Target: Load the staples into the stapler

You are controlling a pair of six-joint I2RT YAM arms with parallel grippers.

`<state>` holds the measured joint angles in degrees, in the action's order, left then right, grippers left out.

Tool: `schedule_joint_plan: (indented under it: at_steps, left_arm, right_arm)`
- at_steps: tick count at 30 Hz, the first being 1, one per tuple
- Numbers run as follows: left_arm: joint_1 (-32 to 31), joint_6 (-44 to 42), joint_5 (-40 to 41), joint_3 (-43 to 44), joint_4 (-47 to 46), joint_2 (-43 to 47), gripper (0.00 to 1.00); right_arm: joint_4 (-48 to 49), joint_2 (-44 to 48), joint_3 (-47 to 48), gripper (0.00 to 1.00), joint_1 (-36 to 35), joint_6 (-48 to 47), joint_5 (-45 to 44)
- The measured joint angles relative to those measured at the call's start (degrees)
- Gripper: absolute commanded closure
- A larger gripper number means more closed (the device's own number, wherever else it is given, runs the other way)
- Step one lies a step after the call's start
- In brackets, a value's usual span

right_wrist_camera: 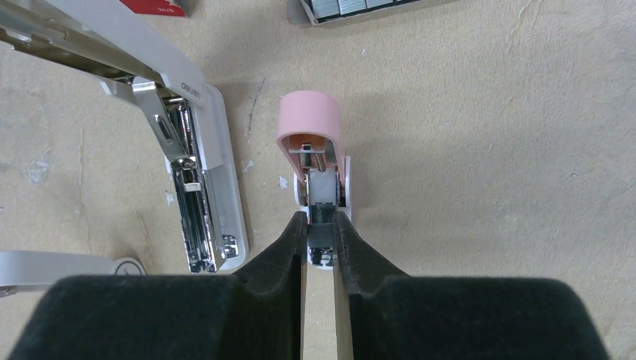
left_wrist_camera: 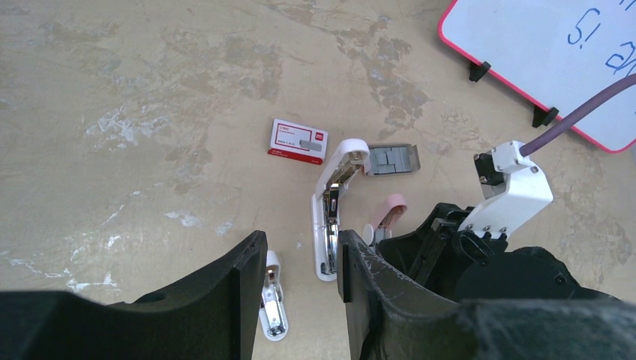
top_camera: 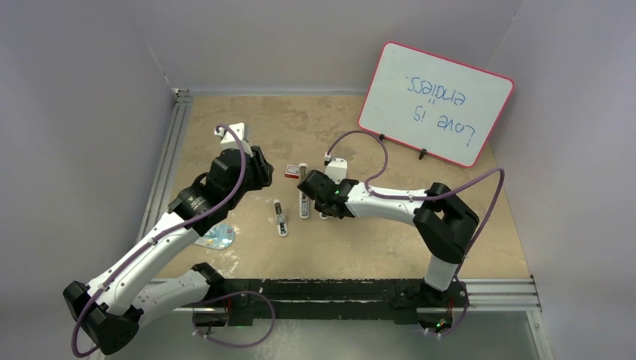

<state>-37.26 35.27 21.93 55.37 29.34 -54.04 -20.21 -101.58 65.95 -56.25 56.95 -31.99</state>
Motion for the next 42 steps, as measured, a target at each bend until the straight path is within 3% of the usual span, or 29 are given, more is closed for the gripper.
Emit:
schedule_joint_plan:
  at_steps: [42]
  left_arm:
    - [0.00,0.00,0.42,0.00,0.02,-0.35,0.61]
  right_arm:
    - [1.42,-1.57,-0.52,0.82,0.00,-1.09,0.46]
